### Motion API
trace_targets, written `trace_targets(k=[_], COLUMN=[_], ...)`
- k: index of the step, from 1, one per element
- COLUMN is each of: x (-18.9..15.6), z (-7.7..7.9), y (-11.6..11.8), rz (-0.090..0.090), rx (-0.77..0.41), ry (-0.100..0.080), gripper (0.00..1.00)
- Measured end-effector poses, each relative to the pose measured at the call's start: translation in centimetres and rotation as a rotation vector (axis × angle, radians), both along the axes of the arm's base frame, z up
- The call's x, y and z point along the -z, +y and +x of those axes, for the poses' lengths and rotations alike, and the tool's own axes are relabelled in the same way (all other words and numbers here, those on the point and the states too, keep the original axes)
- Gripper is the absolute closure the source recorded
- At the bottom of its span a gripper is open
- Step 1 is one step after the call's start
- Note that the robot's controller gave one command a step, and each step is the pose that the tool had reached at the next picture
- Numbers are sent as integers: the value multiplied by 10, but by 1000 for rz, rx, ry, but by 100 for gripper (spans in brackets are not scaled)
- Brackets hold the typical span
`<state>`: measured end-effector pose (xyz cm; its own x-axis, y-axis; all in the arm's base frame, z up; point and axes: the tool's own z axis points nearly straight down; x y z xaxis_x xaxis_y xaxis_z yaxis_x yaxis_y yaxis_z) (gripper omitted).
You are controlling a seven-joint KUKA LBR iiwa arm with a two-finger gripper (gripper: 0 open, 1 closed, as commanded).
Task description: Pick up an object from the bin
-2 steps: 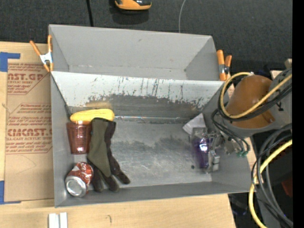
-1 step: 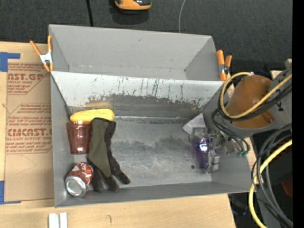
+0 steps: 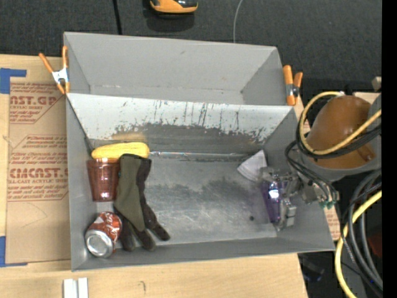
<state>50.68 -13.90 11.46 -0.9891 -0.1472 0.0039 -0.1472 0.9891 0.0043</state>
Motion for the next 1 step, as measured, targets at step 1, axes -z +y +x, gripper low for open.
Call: trace_targets(k=[1], x=[-35], z=[-3], y=[1], rz=[-4], rx=[13], ry=[-8], gripper=[100])
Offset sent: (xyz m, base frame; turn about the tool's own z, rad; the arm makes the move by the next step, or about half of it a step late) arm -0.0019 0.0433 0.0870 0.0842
